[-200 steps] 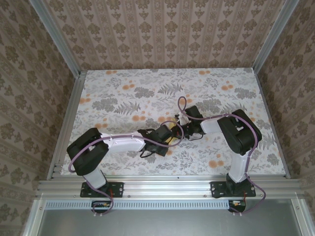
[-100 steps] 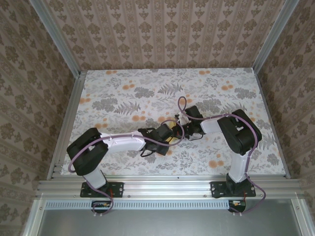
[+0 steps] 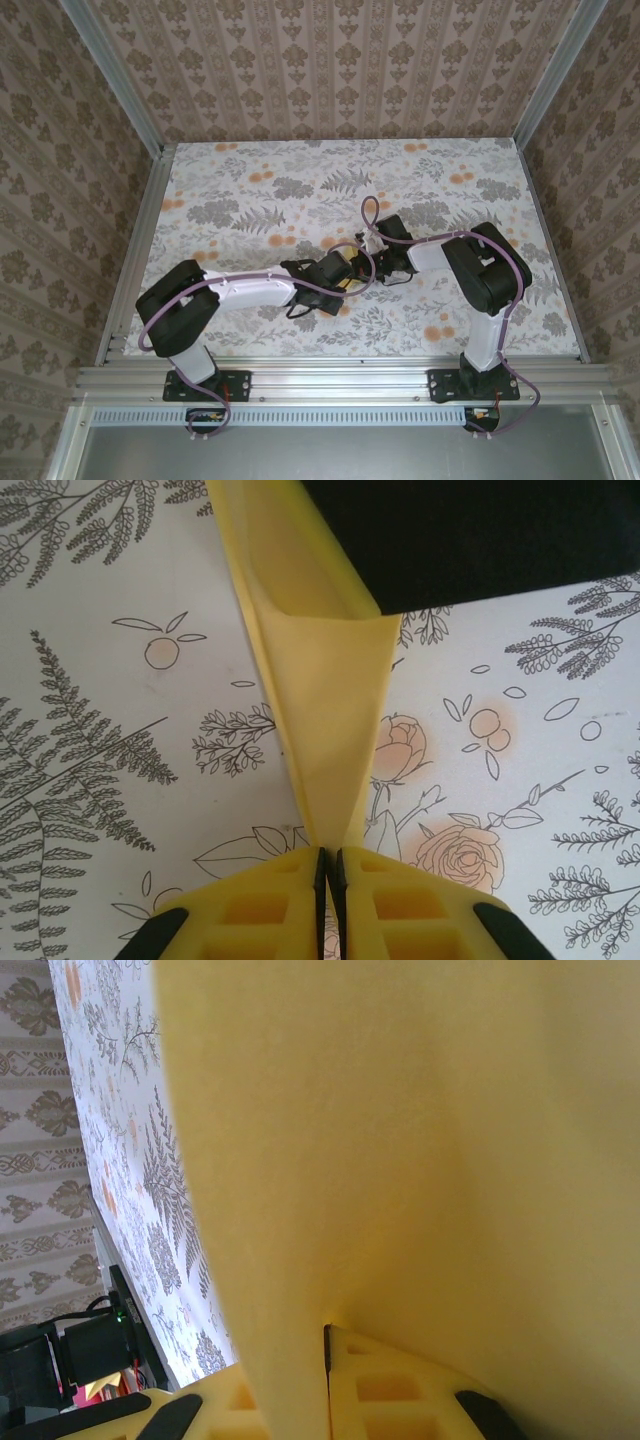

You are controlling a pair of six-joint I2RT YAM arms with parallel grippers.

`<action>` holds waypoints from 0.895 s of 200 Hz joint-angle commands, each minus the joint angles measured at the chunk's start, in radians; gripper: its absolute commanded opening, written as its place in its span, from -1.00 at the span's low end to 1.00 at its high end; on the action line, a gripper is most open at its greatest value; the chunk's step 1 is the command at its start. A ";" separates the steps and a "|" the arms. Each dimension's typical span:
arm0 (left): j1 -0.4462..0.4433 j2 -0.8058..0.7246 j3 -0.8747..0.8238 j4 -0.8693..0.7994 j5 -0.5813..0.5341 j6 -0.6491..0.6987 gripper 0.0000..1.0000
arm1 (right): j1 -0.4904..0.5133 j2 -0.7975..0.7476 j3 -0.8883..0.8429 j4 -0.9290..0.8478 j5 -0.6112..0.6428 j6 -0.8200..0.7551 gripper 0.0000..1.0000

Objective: Fold a paper plane with a square sheet of paper (pick it up from the middle)
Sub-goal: Fold the wing for the fifth time at the center of the table.

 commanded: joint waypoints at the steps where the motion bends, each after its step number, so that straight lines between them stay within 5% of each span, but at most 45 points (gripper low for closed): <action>1: -0.006 0.025 0.013 -0.043 -0.034 0.017 -0.75 | -0.002 0.071 -0.018 -0.044 0.117 -0.017 -0.84; 136: -0.034 0.069 0.033 -0.077 -0.077 0.038 -0.80 | -0.001 0.052 -0.006 -0.063 0.121 -0.007 -0.75; 179: -0.019 0.014 0.035 -0.047 -0.001 0.026 -0.48 | -0.002 0.049 -0.010 -0.066 0.126 -0.022 -0.86</action>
